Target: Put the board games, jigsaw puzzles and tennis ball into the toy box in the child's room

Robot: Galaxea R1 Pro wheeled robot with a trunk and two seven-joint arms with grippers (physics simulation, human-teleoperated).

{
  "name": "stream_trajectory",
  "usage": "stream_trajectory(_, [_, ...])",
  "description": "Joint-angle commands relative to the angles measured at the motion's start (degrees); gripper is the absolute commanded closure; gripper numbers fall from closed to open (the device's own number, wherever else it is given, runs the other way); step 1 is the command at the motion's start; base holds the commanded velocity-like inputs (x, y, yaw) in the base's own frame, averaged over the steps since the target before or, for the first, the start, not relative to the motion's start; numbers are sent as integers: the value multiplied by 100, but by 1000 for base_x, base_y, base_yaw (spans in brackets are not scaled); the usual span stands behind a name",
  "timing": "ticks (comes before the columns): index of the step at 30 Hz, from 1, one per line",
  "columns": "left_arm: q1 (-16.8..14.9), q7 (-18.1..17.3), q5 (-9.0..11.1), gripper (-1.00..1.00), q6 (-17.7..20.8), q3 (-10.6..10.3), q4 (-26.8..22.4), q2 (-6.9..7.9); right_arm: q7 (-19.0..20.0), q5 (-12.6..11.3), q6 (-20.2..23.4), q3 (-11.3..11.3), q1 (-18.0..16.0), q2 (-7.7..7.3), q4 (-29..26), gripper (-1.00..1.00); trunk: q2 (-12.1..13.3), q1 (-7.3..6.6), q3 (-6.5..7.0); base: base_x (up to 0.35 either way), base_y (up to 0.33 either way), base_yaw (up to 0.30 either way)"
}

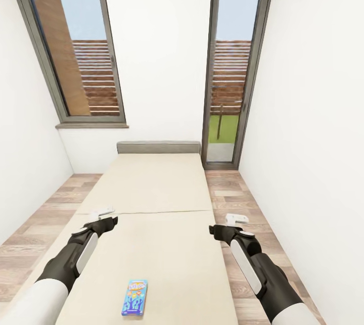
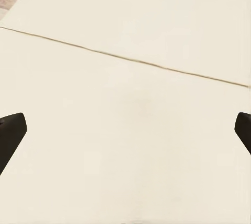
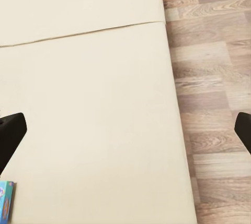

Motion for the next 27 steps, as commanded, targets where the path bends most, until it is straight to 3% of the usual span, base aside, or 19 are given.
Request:
stream_trajectory(1, [-3, 33, 61, -100, 79, -15, -9, 3, -57, -60, 9, 10, -6, 0, -8, -100, -14, 4, -14, 0, 0, 0])
stream_trajectory(5, [-3, 20, 72, -100, 478, -44, -1, -5, -62, -60, 2, 10, -6, 16, -11, -100, -14, 4, -14, 0, 0, 0])
stream_trajectory(14, [-162, 12, 96, -100, 940, -56, 77, -103, -104, -60, 0, -11, -6, 52, -17, -100, -14, 4, -19, 0, 0, 0])
stream_trajectory(16, [-231, 15, 95, -100, 1016, -57, 140, -176, -109, -60, 0, -13, -6, 58, -23, -100, -14, 4, -28, 0, 0, 0])
stream_trajectory(22, [-710, 27, 51, -100, 1153, -63, 703, -604, -113, -66, 85, -3, -6, 68, -262, -100, -14, 4, -75, 0, 0, 0])
stream_trajectory(27, [-853, 36, 40, -100, 1035, -68, 981, -782, -112, -72, 310, -9, -6, 84, -458, -100, -14, 4, -121, 0, 0, 0])
